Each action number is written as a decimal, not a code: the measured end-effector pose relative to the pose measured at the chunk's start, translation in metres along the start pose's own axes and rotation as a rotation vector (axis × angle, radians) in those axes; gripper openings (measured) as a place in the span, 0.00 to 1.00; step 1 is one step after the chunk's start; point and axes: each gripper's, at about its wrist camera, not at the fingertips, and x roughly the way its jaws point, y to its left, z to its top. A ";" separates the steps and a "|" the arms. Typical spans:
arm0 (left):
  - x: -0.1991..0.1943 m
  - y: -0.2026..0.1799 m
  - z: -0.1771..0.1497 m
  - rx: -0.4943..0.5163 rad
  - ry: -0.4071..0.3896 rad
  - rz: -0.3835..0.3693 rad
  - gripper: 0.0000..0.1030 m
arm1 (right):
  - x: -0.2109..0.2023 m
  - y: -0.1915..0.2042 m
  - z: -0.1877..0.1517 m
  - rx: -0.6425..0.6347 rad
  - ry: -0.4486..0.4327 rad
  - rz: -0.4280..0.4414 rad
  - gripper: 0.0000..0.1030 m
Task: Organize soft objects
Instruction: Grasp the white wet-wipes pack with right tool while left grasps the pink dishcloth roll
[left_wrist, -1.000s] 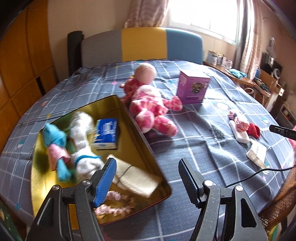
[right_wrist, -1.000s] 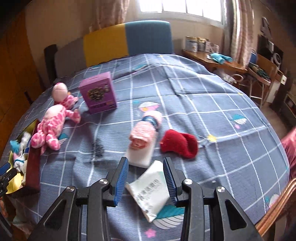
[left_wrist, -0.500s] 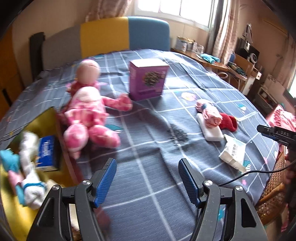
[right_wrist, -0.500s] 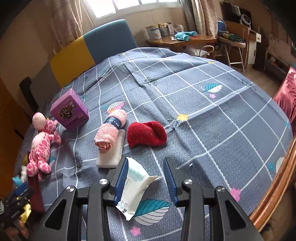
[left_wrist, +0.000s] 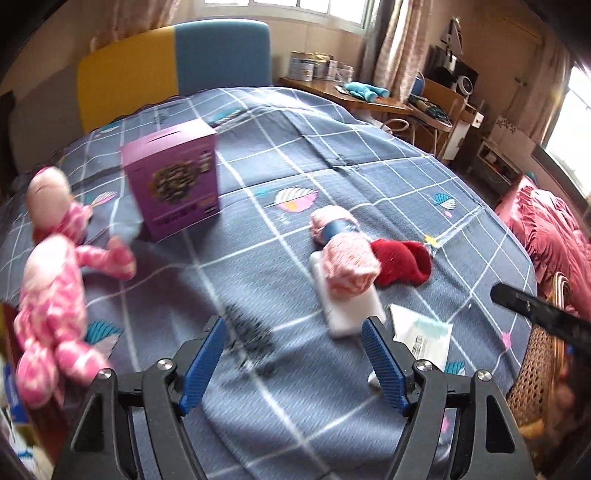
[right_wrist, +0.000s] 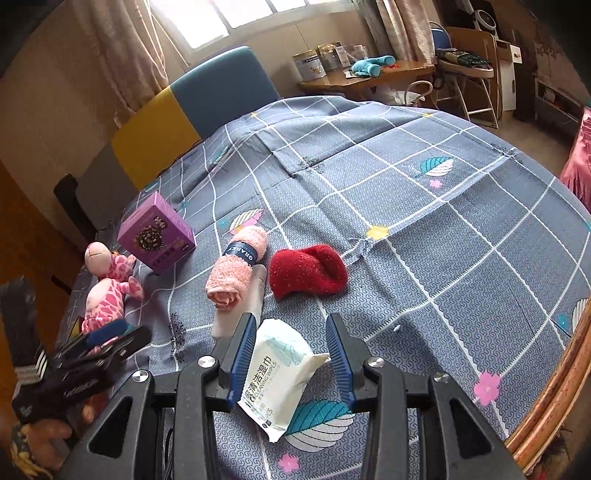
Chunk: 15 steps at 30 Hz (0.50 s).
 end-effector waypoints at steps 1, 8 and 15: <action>0.007 -0.007 0.008 0.008 0.005 -0.005 0.74 | 0.000 0.001 0.000 -0.002 0.000 0.000 0.38; 0.063 -0.035 0.052 0.034 0.056 -0.005 0.78 | 0.000 -0.001 0.000 0.002 0.001 0.015 0.38; 0.118 -0.041 0.073 0.007 0.130 0.026 0.77 | 0.005 -0.005 0.001 0.021 0.036 0.053 0.38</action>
